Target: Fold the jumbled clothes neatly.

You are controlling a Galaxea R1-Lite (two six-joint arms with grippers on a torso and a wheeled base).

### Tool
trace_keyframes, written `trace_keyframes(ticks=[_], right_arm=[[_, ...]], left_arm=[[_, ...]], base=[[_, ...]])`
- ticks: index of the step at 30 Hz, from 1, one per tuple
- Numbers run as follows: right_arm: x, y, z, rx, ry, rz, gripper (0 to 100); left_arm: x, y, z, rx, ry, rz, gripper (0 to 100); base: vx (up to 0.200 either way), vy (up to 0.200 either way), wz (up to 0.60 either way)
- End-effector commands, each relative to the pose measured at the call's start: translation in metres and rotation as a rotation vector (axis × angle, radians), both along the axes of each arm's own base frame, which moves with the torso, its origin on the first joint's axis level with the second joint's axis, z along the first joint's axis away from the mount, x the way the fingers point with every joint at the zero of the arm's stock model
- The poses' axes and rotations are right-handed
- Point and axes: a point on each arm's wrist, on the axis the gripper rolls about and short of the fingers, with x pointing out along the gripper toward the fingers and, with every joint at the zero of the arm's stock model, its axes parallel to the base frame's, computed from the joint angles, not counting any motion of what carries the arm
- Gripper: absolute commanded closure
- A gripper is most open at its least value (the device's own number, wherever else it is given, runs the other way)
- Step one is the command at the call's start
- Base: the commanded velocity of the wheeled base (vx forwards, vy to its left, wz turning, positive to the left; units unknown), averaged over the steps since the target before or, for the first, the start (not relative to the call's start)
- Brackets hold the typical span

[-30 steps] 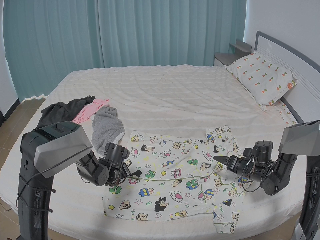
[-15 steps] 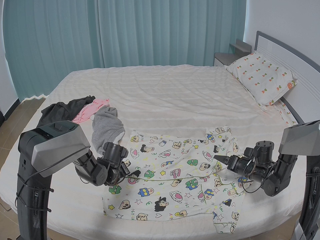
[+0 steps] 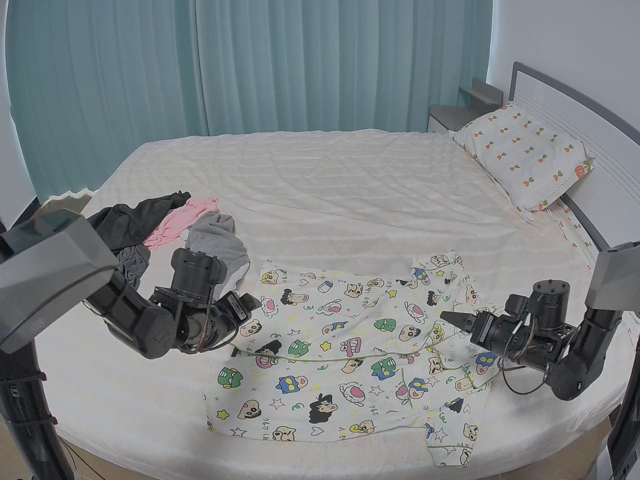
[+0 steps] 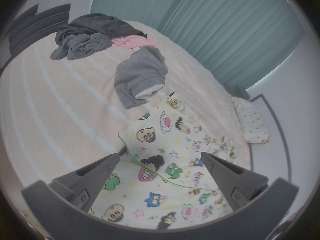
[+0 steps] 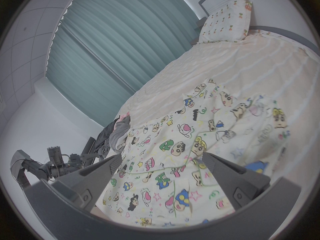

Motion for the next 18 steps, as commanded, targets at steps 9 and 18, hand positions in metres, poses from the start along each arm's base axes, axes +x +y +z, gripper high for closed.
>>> trace_keyframes(ticks=[9,18], right_arm=[[-0.028,-0.011,0.03,-0.024,-0.072,-0.101,0],[-0.027,-0.011,0.028,-0.024,-0.069,-0.099,0]], left_arm=[[-0.041,-0.013,0.039,-0.152,-0.032,-0.105,0],[-0.053,-0.015,0.027,-0.161,-0.032,-0.12,0]], base=[[0.2,0.0,0.0],[0.0,0.0,0.0]])
